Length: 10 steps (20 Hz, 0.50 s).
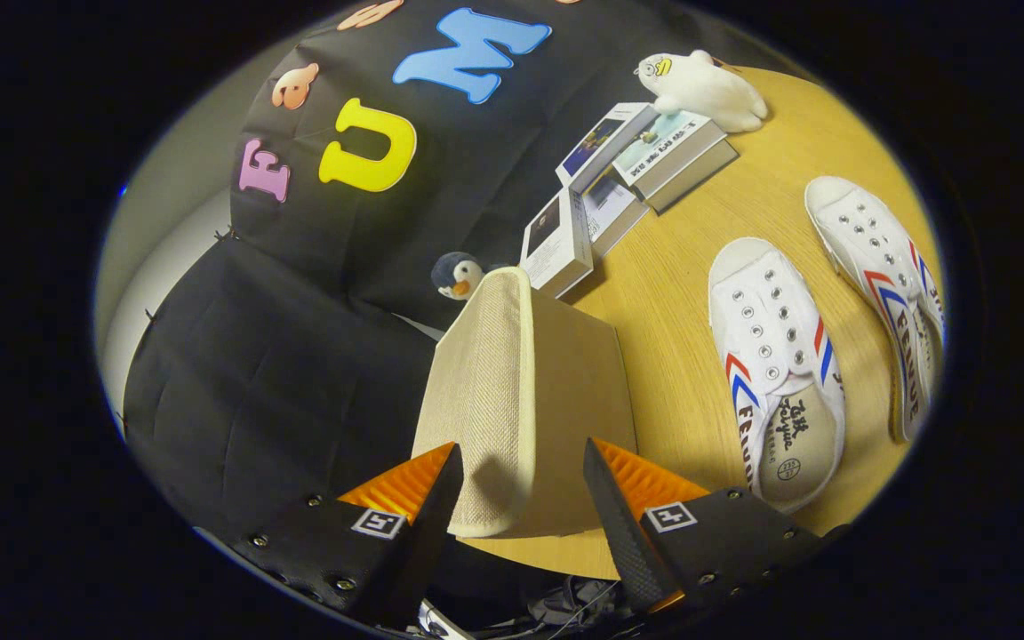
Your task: Open the storage box then place both shoes into the box .Put the left shoe in first, then the right shoe, with the right side of both shoes facing outward in a uniform manner.
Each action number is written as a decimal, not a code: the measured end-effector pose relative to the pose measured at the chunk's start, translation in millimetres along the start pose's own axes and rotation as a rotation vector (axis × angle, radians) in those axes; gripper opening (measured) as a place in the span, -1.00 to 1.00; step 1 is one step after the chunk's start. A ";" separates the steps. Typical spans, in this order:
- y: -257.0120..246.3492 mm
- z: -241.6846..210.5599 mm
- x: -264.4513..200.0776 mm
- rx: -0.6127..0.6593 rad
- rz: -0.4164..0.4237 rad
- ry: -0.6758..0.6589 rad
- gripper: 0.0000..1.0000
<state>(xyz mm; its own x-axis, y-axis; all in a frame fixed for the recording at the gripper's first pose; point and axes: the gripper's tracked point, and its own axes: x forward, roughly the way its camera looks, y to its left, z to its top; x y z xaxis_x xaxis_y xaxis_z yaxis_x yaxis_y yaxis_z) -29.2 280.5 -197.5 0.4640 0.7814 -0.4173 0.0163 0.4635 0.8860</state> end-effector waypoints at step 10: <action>18.4 1.5 -2.7 0.095 0.069 0.027 -0.22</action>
<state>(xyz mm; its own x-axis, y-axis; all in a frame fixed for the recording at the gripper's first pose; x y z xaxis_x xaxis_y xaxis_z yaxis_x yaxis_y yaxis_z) -28.9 286.3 -179.8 0.4433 0.8216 -0.3583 0.0697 0.3670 0.9276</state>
